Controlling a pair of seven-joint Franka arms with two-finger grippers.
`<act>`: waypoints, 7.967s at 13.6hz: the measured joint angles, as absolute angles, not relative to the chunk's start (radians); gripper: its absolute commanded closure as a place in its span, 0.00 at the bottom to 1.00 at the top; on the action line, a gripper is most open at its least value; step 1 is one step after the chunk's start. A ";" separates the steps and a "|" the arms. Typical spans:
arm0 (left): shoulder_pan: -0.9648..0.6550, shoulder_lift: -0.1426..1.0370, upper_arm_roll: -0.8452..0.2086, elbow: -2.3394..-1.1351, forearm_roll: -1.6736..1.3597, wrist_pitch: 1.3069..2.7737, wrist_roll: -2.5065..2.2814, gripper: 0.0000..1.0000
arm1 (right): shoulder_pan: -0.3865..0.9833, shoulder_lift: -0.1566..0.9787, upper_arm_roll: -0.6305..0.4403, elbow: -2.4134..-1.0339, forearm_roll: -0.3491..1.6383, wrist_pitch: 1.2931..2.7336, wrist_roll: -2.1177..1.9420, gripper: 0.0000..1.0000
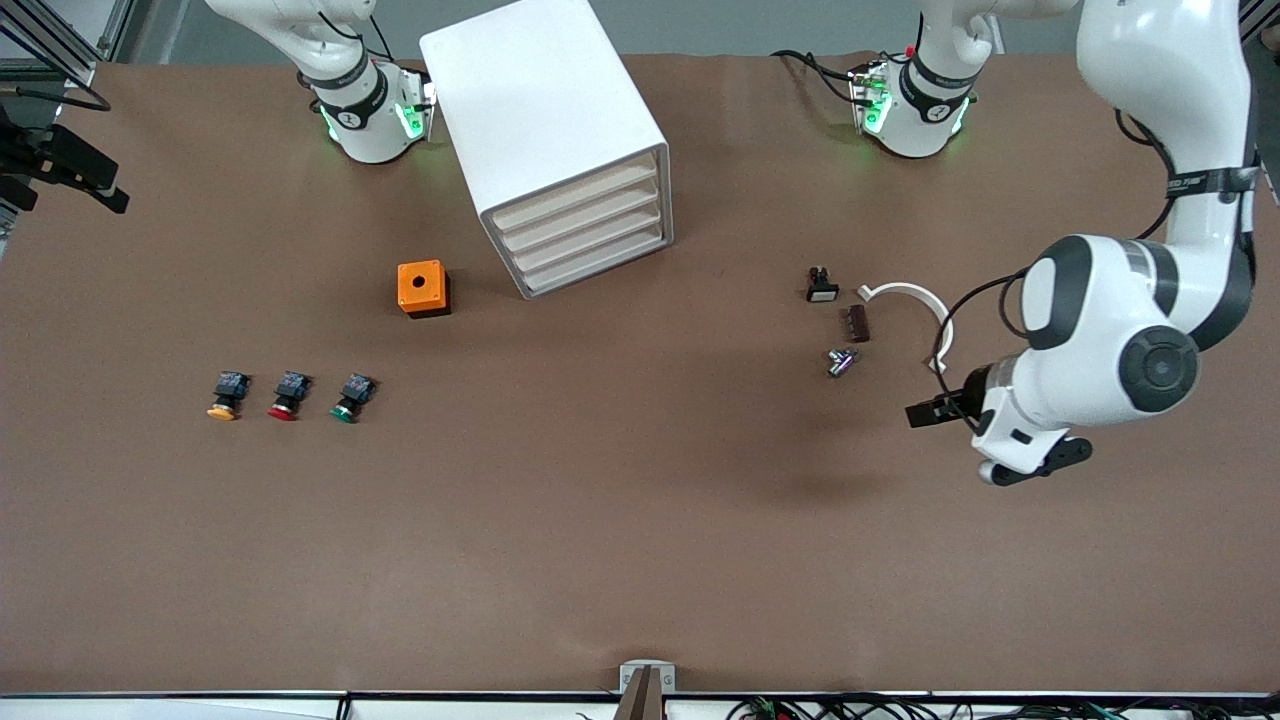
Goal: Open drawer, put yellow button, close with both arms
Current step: 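Reach the left gripper toward the white cabinet's drawer handle, then grasp the drawer handle with the left gripper while the right gripper reaches the yellow button, then pull the drawer open with the left gripper while the right gripper lifts the button, then lower the yellow button into the open drawer and open the right gripper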
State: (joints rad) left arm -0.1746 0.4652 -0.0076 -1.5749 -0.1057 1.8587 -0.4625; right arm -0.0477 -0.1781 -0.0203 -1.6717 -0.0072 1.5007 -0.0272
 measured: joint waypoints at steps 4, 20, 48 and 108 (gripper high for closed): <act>-0.202 0.484 -0.064 -1.574 -0.208 1.832 -0.695 0.00 | -0.048 -0.178 -0.023 -1.667 -0.007 1.501 -0.027 0.00; -0.289 0.654 -0.113 -1.483 -0.731 1.465 -1.547 0.00 | -0.048 -0.116 -0.024 -1.667 -0.007 1.513 -0.027 0.00; -0.551 0.825 -0.128 -1.441 -1.086 1.272 -2.240 0.50 | -0.283 0.236 -0.039 -2.217 -0.014 2.551 -0.085 0.00; -0.354 0.849 -0.064 -1.329 -1.115 1.358 -2.002 0.00 | 0.810 0.190 0.014 -1.758 0.078 1.963 1.846 1.00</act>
State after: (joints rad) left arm -0.3537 0.8494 -0.0635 -1.3286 -1.1153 1.3582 -2.0017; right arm 0.8104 0.1901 0.0139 -1.7579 0.0777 1.9634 1.8458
